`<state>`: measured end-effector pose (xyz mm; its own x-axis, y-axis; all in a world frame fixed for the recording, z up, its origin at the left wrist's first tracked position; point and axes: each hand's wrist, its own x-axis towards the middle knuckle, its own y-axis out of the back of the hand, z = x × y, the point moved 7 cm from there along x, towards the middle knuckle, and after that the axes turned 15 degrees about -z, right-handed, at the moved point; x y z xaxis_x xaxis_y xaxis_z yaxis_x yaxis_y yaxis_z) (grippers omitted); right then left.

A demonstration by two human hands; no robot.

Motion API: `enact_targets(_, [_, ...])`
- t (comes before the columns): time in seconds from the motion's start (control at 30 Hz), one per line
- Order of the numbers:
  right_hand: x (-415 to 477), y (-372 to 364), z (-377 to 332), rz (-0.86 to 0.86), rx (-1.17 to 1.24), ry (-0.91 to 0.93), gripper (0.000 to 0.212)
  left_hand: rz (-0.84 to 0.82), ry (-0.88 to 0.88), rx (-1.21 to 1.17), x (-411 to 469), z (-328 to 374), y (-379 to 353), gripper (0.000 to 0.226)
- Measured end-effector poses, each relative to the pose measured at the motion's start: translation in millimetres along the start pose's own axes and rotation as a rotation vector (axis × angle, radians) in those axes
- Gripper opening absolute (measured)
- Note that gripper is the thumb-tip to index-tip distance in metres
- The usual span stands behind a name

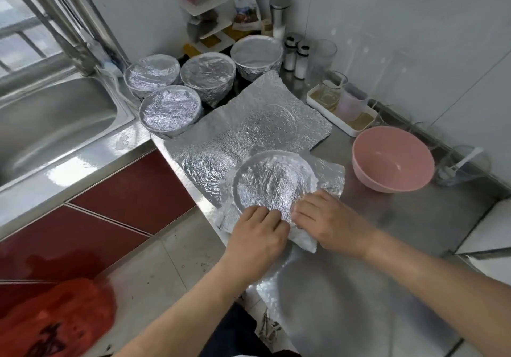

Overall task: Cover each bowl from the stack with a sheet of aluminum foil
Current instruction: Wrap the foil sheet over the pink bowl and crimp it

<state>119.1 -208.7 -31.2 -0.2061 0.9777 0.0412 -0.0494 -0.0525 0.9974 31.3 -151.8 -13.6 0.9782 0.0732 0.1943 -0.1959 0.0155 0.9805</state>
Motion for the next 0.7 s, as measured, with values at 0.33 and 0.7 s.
enact_targets(0.33, [-27.8,-25.4,41.5,0.078,0.223,-0.393,0.014,-0.164,0.16,-0.103,26.8,13.4,-55.6,0.013])
enact_targets(0.7, [-58.1,-51.2,48.6,0.325,0.953,-1.13,0.005,-0.169,0.127,-0.212,29.7,0.6,-61.1,0.026])
